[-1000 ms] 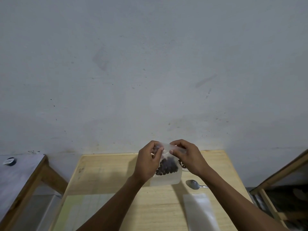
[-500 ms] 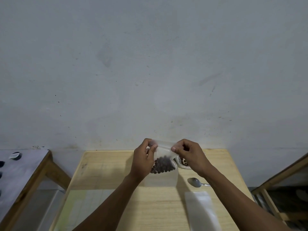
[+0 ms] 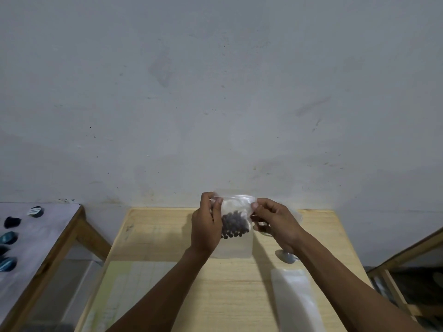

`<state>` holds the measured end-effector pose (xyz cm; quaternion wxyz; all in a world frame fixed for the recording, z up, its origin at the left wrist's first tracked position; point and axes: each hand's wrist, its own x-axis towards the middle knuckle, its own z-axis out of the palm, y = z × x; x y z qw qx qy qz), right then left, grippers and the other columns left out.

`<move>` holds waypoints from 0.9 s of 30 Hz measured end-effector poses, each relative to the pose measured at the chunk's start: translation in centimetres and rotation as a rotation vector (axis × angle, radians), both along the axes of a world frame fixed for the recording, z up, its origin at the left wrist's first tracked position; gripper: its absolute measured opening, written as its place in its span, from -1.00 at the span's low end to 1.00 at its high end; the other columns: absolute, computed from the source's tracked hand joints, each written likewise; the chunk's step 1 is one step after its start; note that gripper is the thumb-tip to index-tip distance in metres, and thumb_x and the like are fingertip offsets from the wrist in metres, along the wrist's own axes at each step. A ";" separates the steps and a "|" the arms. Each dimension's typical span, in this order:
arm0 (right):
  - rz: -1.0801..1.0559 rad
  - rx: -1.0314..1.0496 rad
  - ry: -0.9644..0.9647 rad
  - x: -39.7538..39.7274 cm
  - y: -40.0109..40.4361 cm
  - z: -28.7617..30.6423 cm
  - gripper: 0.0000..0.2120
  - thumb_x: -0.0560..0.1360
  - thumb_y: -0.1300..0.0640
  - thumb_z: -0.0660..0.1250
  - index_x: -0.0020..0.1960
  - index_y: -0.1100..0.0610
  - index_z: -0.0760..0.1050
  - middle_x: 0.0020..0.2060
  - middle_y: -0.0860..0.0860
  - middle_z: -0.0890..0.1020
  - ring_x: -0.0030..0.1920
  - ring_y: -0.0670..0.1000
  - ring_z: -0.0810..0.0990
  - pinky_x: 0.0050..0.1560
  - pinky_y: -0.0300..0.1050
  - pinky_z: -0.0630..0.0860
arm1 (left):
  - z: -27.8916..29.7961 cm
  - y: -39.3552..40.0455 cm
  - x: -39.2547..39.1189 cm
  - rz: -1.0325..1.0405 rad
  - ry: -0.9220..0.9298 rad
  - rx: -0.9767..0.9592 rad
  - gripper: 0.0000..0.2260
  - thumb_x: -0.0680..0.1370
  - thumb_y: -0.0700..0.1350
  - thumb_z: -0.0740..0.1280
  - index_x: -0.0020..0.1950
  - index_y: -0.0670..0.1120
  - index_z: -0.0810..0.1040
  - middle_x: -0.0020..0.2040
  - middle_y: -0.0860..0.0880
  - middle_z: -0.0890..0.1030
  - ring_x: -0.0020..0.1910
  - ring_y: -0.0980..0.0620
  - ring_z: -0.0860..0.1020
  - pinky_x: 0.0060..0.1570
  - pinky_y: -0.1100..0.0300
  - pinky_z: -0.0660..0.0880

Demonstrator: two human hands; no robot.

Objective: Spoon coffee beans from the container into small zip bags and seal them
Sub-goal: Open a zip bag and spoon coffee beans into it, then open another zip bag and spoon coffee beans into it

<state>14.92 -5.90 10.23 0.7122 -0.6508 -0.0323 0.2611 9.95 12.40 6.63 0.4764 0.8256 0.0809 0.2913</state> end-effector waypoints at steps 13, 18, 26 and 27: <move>-0.093 -0.227 0.026 -1.7 0.7 -5.1 -0.83 0.59 0.24 0.32 -0.19 0.15 0.53 -0.31 0.09 0.49 -0.31 0.04 0.42 -0.21 0.00 0.48 | -5.1 1.4 -3.9 -0.176 0.400 -0.023 -0.56 0.59 -0.26 0.26 0.45 -0.03 0.37 -0.15 -0.01 0.58 -0.31 0.07 0.58 -0.34 0.33 0.52; 0.017 -0.376 0.122 -4.9 0.6 -9.2 -0.56 0.53 0.44 0.26 0.28 0.04 0.42 -0.34 0.08 0.48 -0.32 0.03 0.45 -0.28 -0.06 0.42 | -8.2 1.6 -7.1 -0.087 0.634 -0.183 -0.61 0.56 -0.22 0.33 0.35 0.05 0.49 -0.13 -0.05 0.62 -0.26 -0.07 0.64 -0.31 0.07 0.63; 0.279 -0.727 -0.004 -8.8 0.7 -13.3 -0.39 0.47 0.32 0.30 0.49 0.15 0.26 -0.12 0.08 0.62 -0.15 0.05 0.54 0.00 0.00 0.52 | -11.0 1.2 -10.9 -0.073 0.876 -0.152 -0.58 0.54 -0.24 0.35 0.38 -0.02 0.47 -0.20 0.00 0.63 -0.21 0.04 0.62 -0.07 0.07 0.63; 0.288 -0.748 -0.029 -9.1 0.8 -13.5 -0.40 0.47 0.30 0.31 0.48 0.15 0.27 0.01 0.15 0.64 -0.05 0.10 0.57 0.09 -0.01 0.51 | -11.2 1.2 -11.2 -0.085 0.901 -0.141 -0.58 0.54 -0.23 0.35 0.39 -0.02 0.46 -0.22 0.02 0.62 -0.23 0.07 0.61 -0.08 0.14 0.62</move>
